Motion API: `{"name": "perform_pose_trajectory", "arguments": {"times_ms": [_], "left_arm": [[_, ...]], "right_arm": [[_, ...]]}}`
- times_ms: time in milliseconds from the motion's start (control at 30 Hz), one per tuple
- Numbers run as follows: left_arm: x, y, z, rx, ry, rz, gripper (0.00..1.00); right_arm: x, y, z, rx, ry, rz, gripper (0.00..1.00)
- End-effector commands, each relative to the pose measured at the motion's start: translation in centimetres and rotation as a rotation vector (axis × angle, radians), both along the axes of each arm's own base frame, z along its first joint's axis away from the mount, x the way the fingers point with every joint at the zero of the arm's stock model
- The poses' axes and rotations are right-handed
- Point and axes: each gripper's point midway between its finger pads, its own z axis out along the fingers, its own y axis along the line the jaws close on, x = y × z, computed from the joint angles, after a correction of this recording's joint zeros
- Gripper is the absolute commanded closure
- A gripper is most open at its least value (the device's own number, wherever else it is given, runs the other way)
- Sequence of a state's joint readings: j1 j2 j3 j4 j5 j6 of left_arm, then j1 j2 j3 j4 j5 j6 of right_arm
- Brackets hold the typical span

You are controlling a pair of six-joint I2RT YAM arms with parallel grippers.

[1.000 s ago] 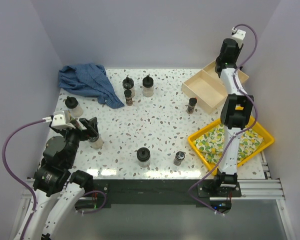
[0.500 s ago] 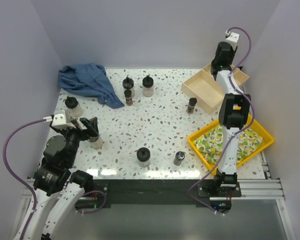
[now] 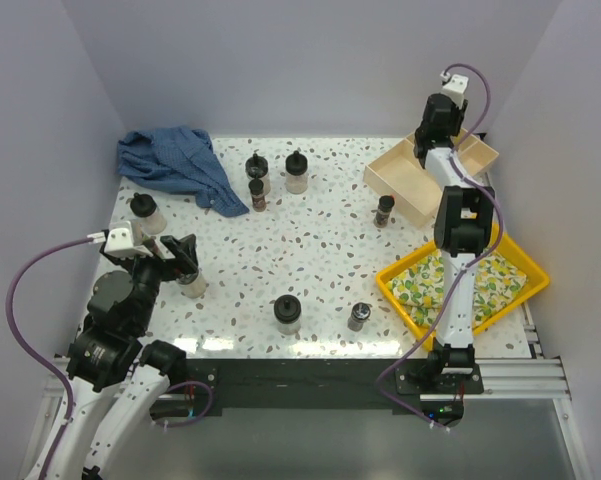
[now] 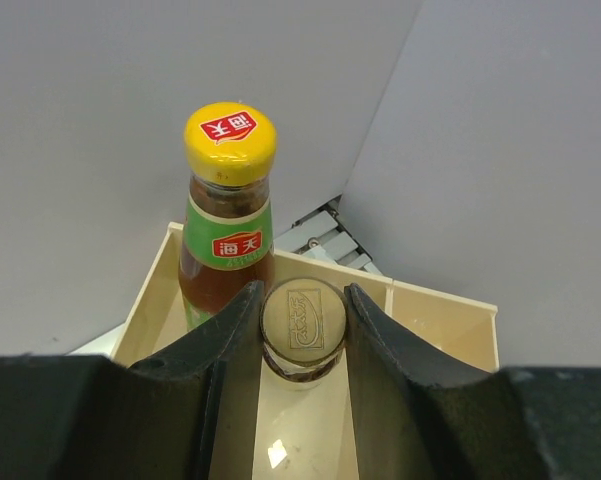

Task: Organize the condiment bottles
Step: Place the bottle in the storage box.

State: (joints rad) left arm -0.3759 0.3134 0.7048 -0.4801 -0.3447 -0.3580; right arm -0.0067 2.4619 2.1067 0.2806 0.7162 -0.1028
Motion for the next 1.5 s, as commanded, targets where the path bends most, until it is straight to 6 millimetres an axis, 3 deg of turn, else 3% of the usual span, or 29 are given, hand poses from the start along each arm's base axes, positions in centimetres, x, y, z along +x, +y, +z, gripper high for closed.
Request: {"name": "perform_pose_trajectory", "arguments": {"times_ms": [0, 133, 167, 233, 500, 633, 967, 1033, 1167, 1433, 1467], "left_arm": [[0.4, -0.3, 0.5, -0.01, -0.014, -0.008, 0.0], [0.4, -0.4, 0.4, -0.009, -0.011, -0.008, 0.0], [0.4, -0.4, 0.4, -0.009, -0.011, -0.008, 0.0], [0.5, -0.4, 0.3, -0.007, -0.008, -0.008, 0.0], [0.6, -0.5, 0.2, -0.006, -0.002, -0.013, 0.0], [0.6, -0.5, 0.2, -0.005, -0.001, -0.013, 0.0], [0.7, -0.7, 0.1, -0.003, 0.002, -0.018, 0.0], [0.6, -0.6, 0.1, -0.004, -0.001, -0.018, 0.0], [0.4, -0.5, 0.5, -0.008, -0.016, -0.016, 0.0], [0.1, -0.7, 1.1, -0.016, -0.048, -0.038, 0.0], [0.0, -0.7, 1.2, -0.017, -0.051, -0.038, 0.0]], "right_arm": [[0.6, -0.2, 5.6, 0.009, -0.213, -0.018, 1.0], [1.3, -0.6, 5.2, 0.042, -0.228, -0.02, 1.0], [1.5, -0.9, 4.3, 0.048, -0.206, -0.025, 1.0], [1.7, -1.2, 5.0, 0.056, -0.223, -0.029, 1.0], [2.2, -2.8, 3.6, 0.088, -0.218, -0.043, 0.98], [2.8, -3.2, 3.2, 0.098, -0.212, -0.015, 0.54], [2.6, -2.5, 3.6, 0.12, -0.187, 0.036, 0.34], [2.4, -2.1, 3.4, 0.148, -0.188, 0.046, 0.24], [0.2, -2.3, 3.0, 0.17, -0.177, -0.007, 0.11], [-2.0, -1.9, 3.4, 0.199, -0.197, -0.027, 0.05], [-2.3, -1.7, 2.6, 0.209, -0.177, -0.02, 0.05]]}}
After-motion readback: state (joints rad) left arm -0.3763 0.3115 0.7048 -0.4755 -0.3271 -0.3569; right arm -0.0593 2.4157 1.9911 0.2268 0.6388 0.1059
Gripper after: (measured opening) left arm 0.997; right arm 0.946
